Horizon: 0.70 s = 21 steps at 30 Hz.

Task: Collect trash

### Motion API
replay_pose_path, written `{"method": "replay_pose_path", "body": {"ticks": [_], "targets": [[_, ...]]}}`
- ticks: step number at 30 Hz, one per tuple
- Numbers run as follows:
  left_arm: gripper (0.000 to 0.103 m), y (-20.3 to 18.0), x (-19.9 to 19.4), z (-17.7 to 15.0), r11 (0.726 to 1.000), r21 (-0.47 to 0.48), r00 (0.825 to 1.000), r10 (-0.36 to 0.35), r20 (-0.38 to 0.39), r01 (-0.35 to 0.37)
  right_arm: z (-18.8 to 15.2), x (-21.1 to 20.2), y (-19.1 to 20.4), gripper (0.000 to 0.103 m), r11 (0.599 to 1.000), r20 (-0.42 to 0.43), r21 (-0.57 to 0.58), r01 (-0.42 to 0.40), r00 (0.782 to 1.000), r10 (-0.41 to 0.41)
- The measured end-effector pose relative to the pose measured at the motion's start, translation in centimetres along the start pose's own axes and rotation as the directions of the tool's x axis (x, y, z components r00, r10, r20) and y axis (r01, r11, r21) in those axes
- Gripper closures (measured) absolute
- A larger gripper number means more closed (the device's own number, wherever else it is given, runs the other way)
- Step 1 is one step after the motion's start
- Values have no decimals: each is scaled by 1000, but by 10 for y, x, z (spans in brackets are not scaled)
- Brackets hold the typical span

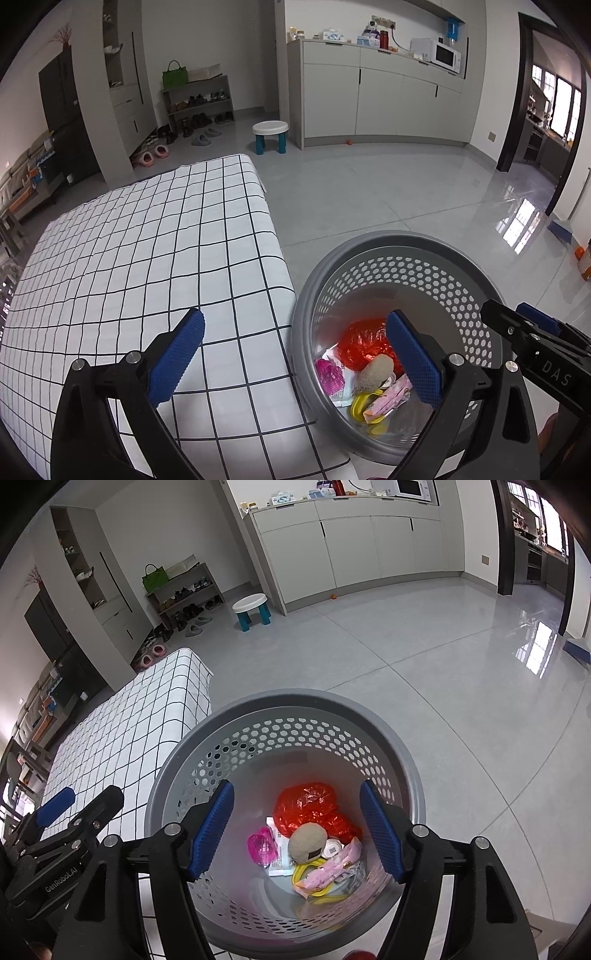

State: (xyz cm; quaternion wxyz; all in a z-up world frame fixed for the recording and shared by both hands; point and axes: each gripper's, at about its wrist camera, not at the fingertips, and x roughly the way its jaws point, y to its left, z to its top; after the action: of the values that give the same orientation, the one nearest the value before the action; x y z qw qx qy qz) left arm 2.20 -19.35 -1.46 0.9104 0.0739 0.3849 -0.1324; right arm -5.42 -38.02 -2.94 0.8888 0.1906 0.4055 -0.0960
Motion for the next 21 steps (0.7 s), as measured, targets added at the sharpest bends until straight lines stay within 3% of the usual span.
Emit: {"method": "replay_pose_path", "body": {"ticks": [9,21], "targets": [[6,0,0,1,1000,-4,1000,5,-1,-5,1,-1,1,25,1000,9,-7,15,1000,-15],[6,1,0,0,1000,-7,1000,15,0,-15,1,0,1,23,999,7,-12,39,999,-39]]}}
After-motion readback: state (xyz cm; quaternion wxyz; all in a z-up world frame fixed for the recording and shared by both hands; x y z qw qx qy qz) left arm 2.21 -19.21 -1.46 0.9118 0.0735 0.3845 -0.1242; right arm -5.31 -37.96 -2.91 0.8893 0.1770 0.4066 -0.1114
